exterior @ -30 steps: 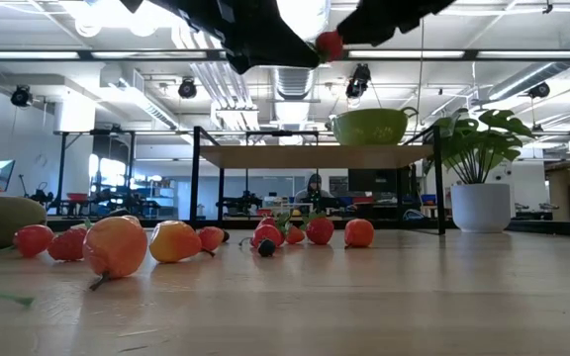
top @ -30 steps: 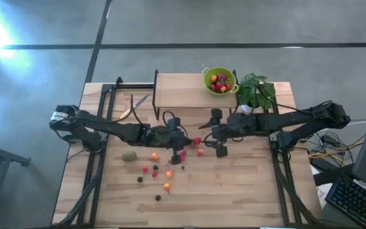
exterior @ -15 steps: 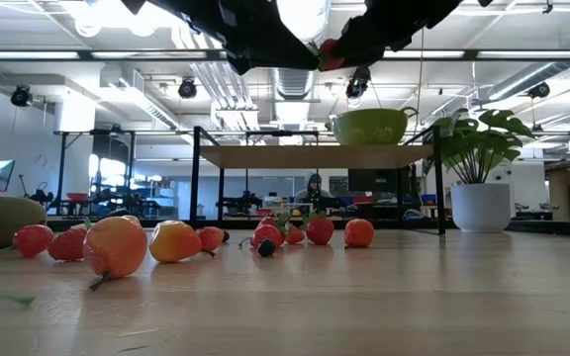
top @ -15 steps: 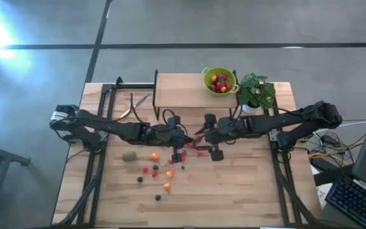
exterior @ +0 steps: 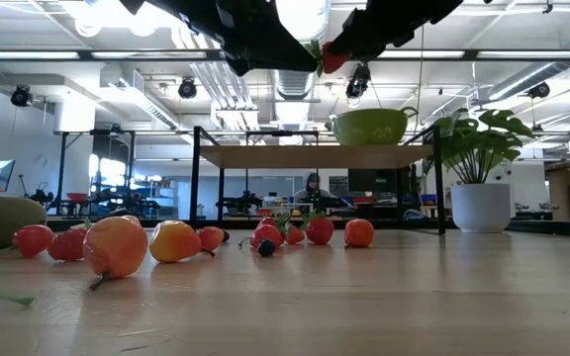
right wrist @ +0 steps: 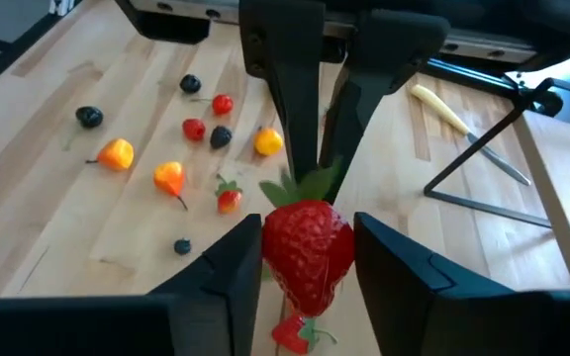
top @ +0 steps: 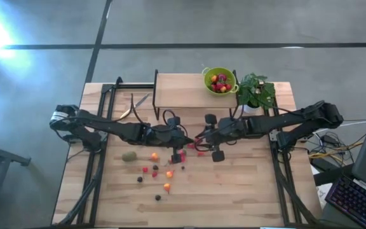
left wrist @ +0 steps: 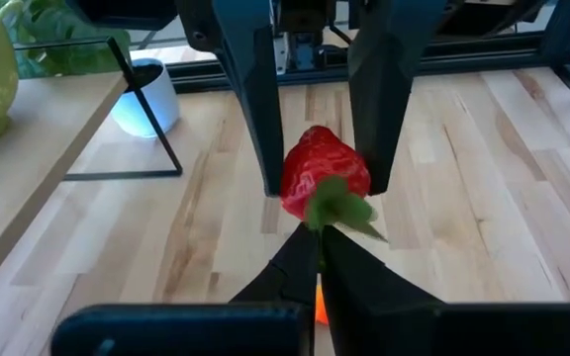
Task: Build produce basket
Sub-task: Put the strawberry into the green basket
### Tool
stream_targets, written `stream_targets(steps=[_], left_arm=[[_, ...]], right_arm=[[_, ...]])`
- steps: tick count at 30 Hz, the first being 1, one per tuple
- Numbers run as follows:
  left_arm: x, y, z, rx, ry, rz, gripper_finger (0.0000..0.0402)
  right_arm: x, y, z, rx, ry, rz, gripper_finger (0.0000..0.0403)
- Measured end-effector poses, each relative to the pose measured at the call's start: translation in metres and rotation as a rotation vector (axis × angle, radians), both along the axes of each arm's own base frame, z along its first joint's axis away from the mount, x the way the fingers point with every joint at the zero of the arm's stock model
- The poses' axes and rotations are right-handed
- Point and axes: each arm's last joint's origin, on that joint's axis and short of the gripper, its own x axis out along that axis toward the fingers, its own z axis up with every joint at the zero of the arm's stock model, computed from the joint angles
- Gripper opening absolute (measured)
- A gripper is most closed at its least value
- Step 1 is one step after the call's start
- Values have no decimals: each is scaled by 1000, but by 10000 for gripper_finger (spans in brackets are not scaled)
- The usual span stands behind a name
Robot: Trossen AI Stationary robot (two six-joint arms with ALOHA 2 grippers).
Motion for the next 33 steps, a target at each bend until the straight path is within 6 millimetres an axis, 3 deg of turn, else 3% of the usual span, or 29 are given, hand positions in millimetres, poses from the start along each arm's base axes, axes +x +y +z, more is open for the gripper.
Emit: stream_targets(steps=[9, 16, 21, 25, 33], left_arm=[[1, -1, -1, -3, -2, -7, 21], [1, -3, -1, -4, 2, -11, 130], [0, -3, -2, -6, 9, -10, 212], [0, -3, -2, -19, 8, -6, 243], [0, -3, -3, -73, 7, 15, 245]], right_arm=[[-1, 0, 1, 3, 2, -2, 142], [-6, -2, 6, 2, 13, -7, 131], [-8, -10, 24, -42, 75, -90, 132], [-11, -24, 42, -113, 136, -196, 139], [-25, -76, 78, -156, 202, -425, 132]])
